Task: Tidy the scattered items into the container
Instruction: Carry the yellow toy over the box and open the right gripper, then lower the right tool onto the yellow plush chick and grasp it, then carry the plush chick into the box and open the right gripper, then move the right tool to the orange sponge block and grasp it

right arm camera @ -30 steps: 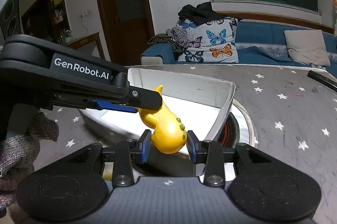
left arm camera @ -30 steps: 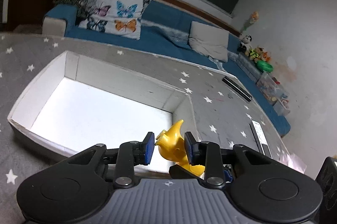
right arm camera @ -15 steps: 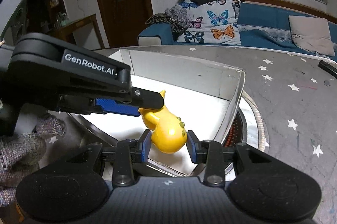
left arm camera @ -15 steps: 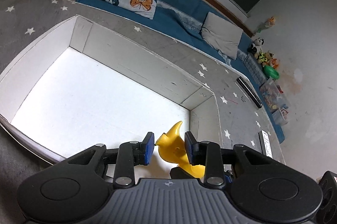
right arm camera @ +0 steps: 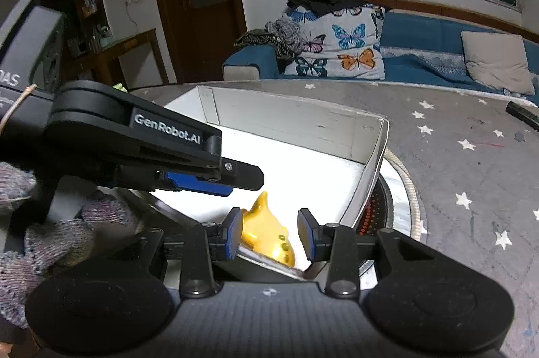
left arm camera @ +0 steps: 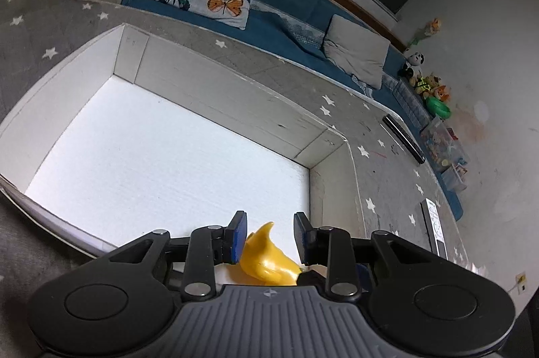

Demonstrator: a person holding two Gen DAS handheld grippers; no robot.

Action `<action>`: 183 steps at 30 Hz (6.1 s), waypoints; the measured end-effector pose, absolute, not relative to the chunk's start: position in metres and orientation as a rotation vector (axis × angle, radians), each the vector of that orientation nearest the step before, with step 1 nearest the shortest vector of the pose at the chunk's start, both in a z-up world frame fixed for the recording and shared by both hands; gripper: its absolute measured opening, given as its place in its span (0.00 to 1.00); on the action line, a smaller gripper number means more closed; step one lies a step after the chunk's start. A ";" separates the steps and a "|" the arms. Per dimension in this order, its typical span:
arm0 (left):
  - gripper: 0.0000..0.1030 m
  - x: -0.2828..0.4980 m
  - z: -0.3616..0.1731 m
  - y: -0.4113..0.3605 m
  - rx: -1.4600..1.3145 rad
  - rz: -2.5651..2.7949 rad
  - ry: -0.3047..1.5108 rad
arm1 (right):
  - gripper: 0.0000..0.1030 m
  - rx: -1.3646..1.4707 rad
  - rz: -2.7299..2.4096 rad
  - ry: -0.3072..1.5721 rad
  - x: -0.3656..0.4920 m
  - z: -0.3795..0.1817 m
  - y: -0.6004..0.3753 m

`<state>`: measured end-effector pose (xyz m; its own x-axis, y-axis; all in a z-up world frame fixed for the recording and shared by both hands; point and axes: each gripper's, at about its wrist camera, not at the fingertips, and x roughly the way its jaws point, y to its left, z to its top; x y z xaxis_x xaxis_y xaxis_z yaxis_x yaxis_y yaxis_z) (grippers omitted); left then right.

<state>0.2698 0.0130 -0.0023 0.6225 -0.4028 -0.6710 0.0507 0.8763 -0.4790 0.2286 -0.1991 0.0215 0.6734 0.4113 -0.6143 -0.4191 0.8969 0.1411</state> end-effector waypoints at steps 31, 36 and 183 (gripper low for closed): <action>0.32 0.155 0.009 0.023 -0.309 -0.275 0.796 | 0.80 -0.007 0.540 0.654 0.120 0.015 -0.204; 0.33 0.152 0.001 0.035 -0.347 -0.256 0.828 | 0.84 -0.021 0.583 0.655 0.114 0.012 -0.192; 0.39 0.156 0.007 0.092 -0.420 -0.103 0.799 | 0.71 -0.144 0.726 0.648 0.132 0.002 -0.100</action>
